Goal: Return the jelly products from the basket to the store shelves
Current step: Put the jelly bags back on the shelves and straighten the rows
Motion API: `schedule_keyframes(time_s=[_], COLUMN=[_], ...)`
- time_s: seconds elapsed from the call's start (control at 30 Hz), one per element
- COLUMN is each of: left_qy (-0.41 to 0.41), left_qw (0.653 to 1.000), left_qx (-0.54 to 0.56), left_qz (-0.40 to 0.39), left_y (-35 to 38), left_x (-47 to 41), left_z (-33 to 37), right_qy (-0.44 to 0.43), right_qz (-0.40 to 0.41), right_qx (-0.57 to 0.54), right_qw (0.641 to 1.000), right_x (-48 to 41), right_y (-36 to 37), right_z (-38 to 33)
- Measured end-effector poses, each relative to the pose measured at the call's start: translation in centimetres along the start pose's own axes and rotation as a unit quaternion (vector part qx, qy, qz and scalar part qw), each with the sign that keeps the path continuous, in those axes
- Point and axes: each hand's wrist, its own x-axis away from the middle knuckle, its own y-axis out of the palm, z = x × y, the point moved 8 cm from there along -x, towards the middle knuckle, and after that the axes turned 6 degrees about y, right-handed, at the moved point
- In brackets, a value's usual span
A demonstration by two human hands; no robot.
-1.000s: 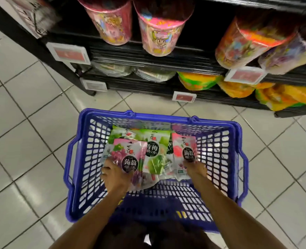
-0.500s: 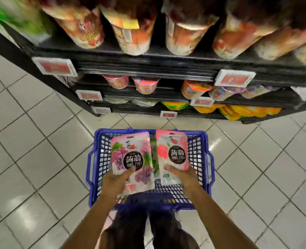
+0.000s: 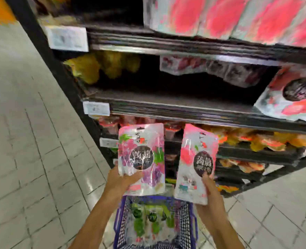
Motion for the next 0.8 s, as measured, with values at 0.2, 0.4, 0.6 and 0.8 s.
schedule_keyframes(time_s=[0.2, 0.4, 0.6, 0.8], left_qy=[0.121, 0.212, 0.276, 0.300], left_qw=[0.992, 0.975, 0.960, 0.947], left_qx=[0.041, 0.071, 0.042, 0.030], left_qz=[-0.011, -0.010, -0.031, -0.109], left_y=[-0.6, -3.8, -8.2, -10.6], left_x=[1.8, 1.0, -1.6, -4.7], left_z=[12.6, 21.3, 27.6, 30.2], right_qy=[-0.149, -0.288, -0.372, -0.398], right_qz=[-0.011, -0.018, 0.040, 0.075], right_qx=[0.117, 0.146, 0.156, 0.174], right_qw=[0.982, 0.946, 0.914, 0.898], right_x=[5.2, 8.5, 9.4, 8.3], right_y=[7.4, 14.4, 20.2, 24.5], right_z=[-10.6, -16.6, -18.8, -18.8])
